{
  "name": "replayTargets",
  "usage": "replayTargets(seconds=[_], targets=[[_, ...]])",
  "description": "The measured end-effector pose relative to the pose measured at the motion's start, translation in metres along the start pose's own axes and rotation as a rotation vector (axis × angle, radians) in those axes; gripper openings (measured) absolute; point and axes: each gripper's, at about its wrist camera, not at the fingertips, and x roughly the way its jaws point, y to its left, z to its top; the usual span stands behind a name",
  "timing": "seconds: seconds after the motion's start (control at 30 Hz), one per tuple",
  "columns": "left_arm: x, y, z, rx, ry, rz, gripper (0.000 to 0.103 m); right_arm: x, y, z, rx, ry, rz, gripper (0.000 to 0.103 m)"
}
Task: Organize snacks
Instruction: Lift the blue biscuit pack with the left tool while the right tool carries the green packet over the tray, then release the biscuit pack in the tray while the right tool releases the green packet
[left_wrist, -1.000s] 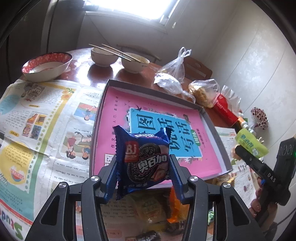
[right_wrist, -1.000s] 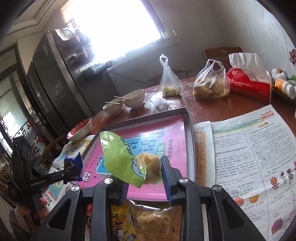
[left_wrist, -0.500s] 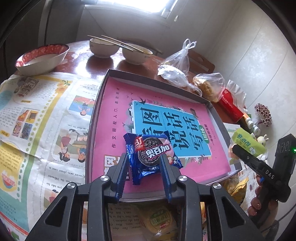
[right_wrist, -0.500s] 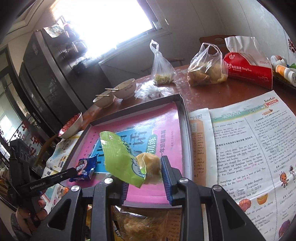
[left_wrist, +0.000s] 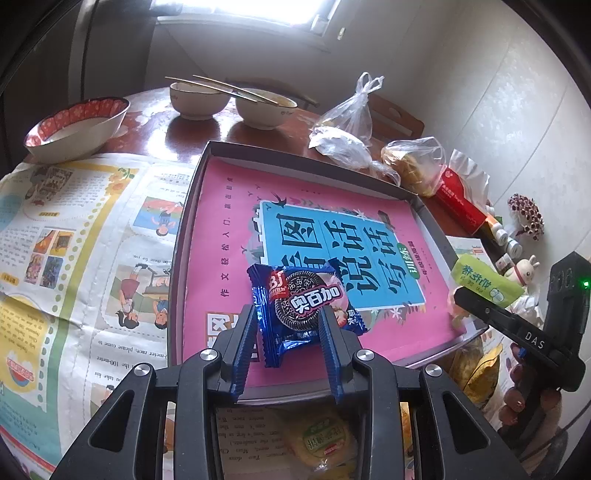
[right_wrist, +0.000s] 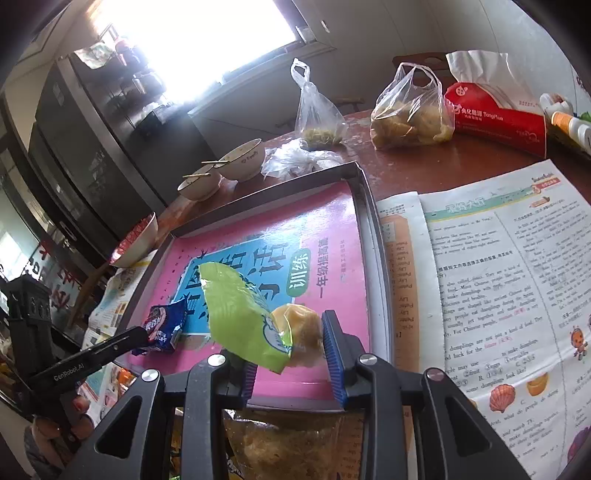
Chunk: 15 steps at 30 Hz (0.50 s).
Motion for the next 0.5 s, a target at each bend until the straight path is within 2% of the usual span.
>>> replayTargets(seconds=[0.5], targets=[[-0.002, -0.004, -0.005, 0.024, 0.015, -0.008, 0.037, -0.015, -0.005, -0.002, 0.010, -0.030, -0.051, 0.037]])
